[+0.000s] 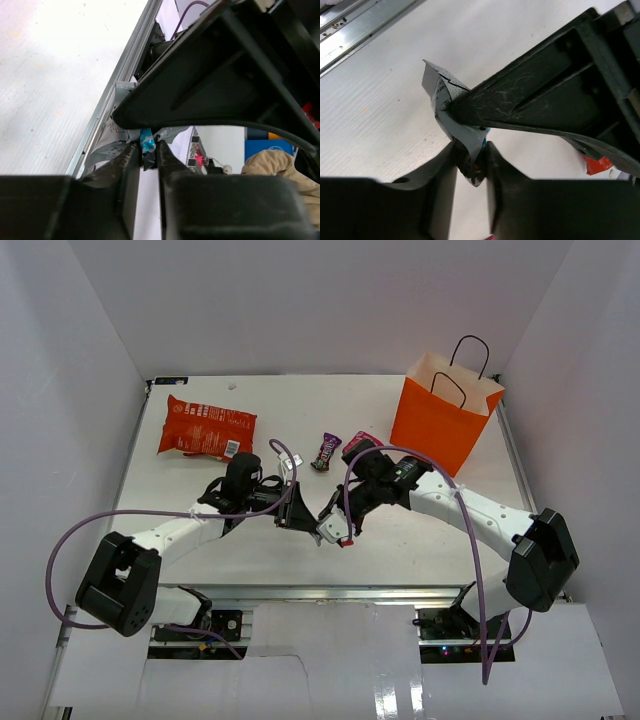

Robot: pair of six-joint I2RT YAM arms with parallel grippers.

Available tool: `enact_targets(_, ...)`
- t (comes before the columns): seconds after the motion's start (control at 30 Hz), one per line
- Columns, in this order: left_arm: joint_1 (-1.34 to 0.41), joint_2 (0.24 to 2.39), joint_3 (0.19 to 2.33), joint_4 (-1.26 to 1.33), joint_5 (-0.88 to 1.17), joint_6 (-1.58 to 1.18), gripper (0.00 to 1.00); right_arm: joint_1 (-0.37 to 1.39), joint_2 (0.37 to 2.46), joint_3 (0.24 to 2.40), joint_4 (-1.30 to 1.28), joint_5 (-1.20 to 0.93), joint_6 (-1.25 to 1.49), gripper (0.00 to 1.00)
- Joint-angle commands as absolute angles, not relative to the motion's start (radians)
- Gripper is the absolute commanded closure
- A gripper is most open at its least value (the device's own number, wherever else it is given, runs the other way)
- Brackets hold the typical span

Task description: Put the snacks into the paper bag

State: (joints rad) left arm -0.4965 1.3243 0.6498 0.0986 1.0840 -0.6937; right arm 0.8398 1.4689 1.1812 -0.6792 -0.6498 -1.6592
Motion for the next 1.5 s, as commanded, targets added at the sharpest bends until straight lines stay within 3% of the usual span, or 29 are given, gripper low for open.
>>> enact_targets(0.0, -0.500, 1.305, 0.703, 0.127, 1.143, -0.699, 0.68, 0.841, 1.474, 1.184, -0.673, -0.609, -1.677, 0.75)
enact_targets(0.07, -0.500, 1.304, 0.709, 0.121, 1.141, -0.706, 0.61, 0.842, 1.470, 1.183, -0.678, -0.606, -1.681, 0.81)
enact_targets(0.2, -0.488, 1.270, 0.776, 0.014, 1.068, -0.655, 0.33, 0.841, 1.439, 1.167, -0.689, -0.601, -1.664, 0.90)
enact_targets(0.27, -0.463, 1.237, 0.813, -0.068, 1.045, -0.618, 0.28, 0.830, 1.408, 1.155, -0.686, -0.597, -1.648, 0.91)
enact_targets(0.33, -0.442, 1.212, 0.886, -0.129, 0.990, -0.589, 0.02, 0.807, 1.387, 1.161, -0.686, -0.623, -1.570, 0.92)
enact_targets(0.5, -0.420, 1.141, 1.031, -0.339, 0.784, -0.465, 0.02, 0.619, 1.330, 1.310, -0.669, -0.802, -1.309, 0.92)
enact_targets(0.6, -0.419, 1.108, 1.028, -0.353, 0.675, -0.462, 0.02, 0.464, 1.331, 1.460, -0.592, -0.873, -0.975, 0.92)
enact_targets(0.63, -0.419, 1.103, 1.011, -0.347, 0.642, -0.463, 0.02, 0.393, 1.331, 1.491, -0.486, -0.862, -0.737, 0.92)
enact_targets(0.73, -0.419, 1.091, 0.983, -0.327, 0.608, -0.488, 0.02, 0.265, 1.336, 1.621, -0.353, -0.691, -0.406, 0.92)
enact_targets(0.87, -0.417, 1.089, 0.954, -0.318, 0.554, -0.509, 0.02, 0.112, 1.342, 1.710, -0.255, -0.491, -0.136, 0.92)
enact_targets(1.03, -0.417, 1.059, 0.950, -0.302, 0.456, -0.535, 0.02, -0.052, 1.367, 1.695, -0.259, -0.391, -0.051, 0.92)
enact_targets(1.17, -0.417, 1.045, 0.930, -0.264, 0.385, -0.563, 0.02, -0.095, 1.381, 1.637, -0.259, -0.397, -0.061, 0.89)
enact_targets(1.33, -0.417, 1.113, 0.925, -0.177, 0.435, -0.565, 0.02, -0.115, 1.405, 1.589, -0.268, -0.405, -0.123, 0.84)
enact_targets(1.4, -0.417, 1.176, 0.937, -0.154, 0.457, -0.557, 0.03, -0.115, 1.407, 1.559, -0.273, -0.405, -0.147, 0.80)
enact_targets(1.47, -0.417, 1.250, 0.965, -0.141, 0.459, -0.542, 0.05, -0.120, 1.407, 1.536, -0.273, -0.390, -0.169, 0.70)
